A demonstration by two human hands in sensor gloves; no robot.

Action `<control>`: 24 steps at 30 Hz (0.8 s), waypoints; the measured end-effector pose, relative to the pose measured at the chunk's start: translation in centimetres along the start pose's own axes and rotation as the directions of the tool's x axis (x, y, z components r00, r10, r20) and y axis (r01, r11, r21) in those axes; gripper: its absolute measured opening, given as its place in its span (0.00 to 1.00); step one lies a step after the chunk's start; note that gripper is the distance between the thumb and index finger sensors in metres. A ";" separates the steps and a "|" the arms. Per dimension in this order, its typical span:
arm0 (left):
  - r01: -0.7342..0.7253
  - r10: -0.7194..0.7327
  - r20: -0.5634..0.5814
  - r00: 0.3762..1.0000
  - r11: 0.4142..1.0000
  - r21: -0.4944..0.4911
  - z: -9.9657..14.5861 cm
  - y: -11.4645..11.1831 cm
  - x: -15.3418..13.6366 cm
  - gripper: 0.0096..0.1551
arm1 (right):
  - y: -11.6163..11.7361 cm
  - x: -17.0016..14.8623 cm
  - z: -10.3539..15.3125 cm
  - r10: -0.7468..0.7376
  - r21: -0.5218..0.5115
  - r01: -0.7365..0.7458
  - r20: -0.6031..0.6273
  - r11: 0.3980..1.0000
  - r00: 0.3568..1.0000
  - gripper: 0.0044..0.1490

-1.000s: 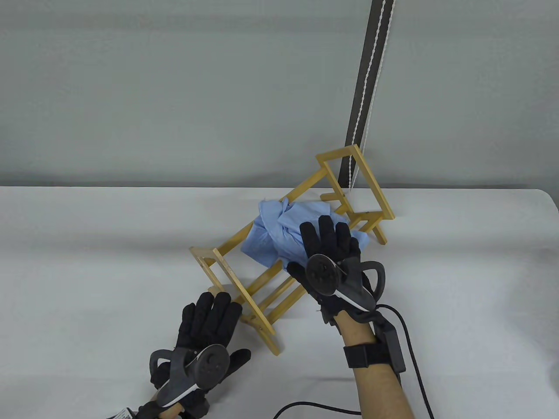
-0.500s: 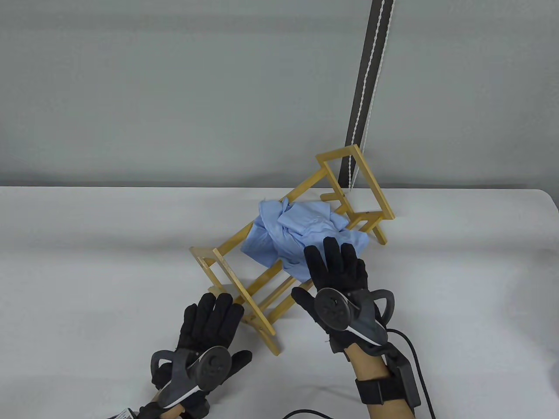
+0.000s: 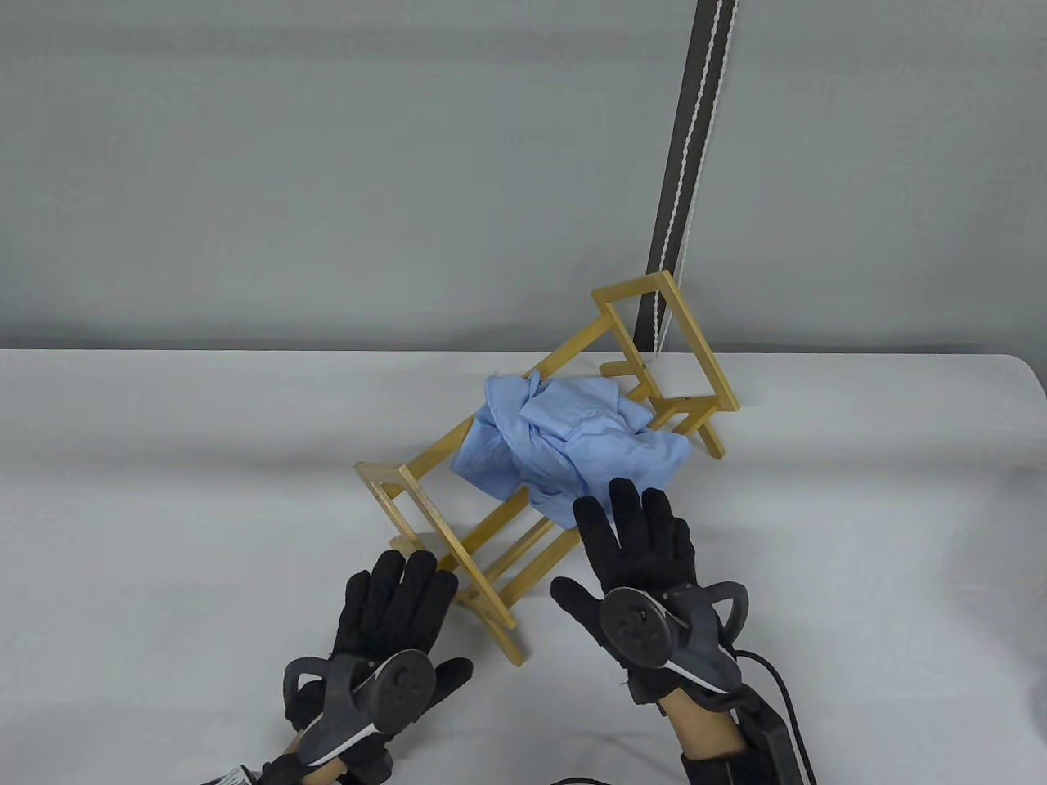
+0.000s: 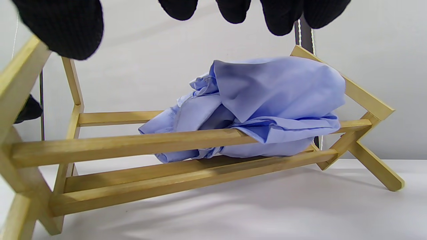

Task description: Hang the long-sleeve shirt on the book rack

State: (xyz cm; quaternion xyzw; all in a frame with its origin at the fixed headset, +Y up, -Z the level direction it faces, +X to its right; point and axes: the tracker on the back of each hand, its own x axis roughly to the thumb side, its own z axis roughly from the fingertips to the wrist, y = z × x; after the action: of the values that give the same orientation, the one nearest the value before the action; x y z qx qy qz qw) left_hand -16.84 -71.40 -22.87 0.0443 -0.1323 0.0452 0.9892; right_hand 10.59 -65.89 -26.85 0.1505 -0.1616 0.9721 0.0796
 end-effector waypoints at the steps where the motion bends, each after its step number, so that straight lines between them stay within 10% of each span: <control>1: 0.002 -0.002 0.001 1.000 1.000 0.001 0.0 0.0 0.0 0.59 | 0.1 -0.1 0.2 0.001 0.002 -0.001 -0.001 1.000 1.000 0.58; 24: 0.008 -0.008 0.011 1.000 1.000 0.002 0.0 -0.1 0.2 0.59 | 1.0 -0.1 4.6 0.010 0.056 -0.011 0.012 0.998 1.000 0.59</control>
State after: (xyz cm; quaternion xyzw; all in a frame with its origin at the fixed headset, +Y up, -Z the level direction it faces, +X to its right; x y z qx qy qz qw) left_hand -16.65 -71.45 -22.84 0.0460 -0.1375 0.0413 0.9886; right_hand 11.74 -68.38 -22.99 0.1576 -0.1353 0.9757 0.0692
